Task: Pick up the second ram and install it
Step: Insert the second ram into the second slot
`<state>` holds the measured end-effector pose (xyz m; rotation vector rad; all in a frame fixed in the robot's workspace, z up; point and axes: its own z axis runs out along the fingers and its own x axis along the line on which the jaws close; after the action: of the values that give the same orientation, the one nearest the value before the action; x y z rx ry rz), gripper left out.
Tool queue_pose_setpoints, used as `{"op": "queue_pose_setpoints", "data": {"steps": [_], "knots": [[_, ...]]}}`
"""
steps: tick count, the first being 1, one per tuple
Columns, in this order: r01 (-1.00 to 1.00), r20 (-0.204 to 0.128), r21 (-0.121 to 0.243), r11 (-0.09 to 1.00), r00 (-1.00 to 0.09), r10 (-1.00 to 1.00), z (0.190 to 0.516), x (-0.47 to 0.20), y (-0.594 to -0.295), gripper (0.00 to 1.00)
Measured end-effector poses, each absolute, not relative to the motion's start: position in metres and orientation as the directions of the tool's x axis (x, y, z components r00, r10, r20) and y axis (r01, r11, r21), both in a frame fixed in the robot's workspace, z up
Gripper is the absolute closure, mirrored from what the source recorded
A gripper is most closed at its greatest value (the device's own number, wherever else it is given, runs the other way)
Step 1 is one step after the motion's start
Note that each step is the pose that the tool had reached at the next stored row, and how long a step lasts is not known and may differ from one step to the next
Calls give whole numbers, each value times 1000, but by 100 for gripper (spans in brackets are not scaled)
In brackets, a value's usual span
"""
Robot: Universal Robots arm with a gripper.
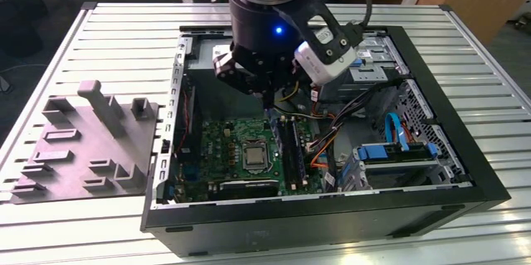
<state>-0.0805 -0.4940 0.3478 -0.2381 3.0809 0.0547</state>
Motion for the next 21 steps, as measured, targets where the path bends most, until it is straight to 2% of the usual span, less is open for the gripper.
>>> {"op": "queue_pose_setpoints", "data": {"steps": [6, 21], "knots": [[-50, -54, 32, 998, -997, -48, 346, -80, -494, 89], [-46, -54, 32, 998, -998, -45, 340, -70, -494, 89]]}}
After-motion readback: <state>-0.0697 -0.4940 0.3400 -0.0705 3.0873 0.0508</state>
